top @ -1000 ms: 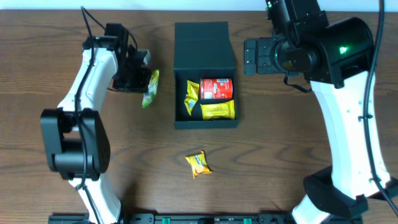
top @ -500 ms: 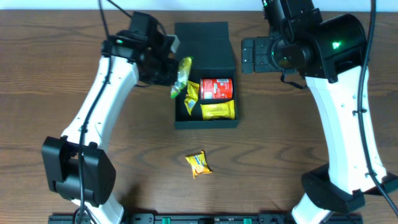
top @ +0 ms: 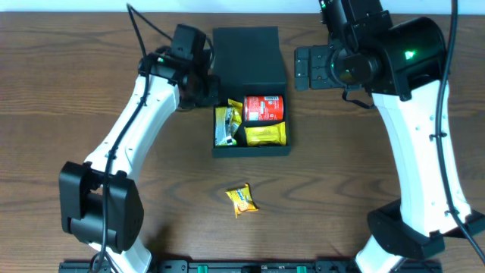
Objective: Pack container
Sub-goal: 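Lift the bar and lower it into the box's left side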
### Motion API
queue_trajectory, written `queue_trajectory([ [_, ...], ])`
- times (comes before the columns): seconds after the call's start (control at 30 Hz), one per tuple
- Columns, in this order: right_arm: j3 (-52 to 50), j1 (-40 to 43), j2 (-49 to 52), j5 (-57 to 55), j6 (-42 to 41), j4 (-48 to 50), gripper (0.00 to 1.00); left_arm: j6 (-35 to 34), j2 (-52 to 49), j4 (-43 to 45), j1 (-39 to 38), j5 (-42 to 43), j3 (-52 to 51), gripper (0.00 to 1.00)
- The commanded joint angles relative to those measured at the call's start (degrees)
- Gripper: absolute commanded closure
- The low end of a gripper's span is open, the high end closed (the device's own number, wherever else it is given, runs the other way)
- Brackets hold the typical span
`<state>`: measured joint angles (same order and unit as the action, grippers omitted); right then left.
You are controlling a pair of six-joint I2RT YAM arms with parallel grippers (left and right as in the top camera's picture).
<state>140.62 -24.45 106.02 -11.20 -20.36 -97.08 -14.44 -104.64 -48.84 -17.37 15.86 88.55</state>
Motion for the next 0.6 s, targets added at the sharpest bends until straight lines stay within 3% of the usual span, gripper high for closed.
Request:
queue_trajectory([
  [0.0,-0.1,0.4,0.5,-0.4,0.7,-0.2,0.01,-1.3,-0.2,-0.1,0.0,-0.3,-0.7,0.94],
  [0.23,-0.1,0.4,0.5,-0.4,0.7,-0.2,0.01,4.7,-0.2,-0.6,-0.9,6.3,-0.7,0.94],
  [0.43,-0.1,0.4,0.5,-0.4,0.7,-0.2,0.01,5.4,-0.2,-3.9,-5.9,0.2,-1.2,0.93],
  [0.47,-0.1,0.4,0.5,-0.4,0.7,-0.2,0.01,5.2,-0.2,-4.3,-6.9,-1.7,-1.2,0.82],
  [0.57,-0.1,0.4,0.5,-0.4,0.7,-0.2,0.01,1.6,-0.2,-5.2,-9.6,-7.9,-1.2,0.60],
])
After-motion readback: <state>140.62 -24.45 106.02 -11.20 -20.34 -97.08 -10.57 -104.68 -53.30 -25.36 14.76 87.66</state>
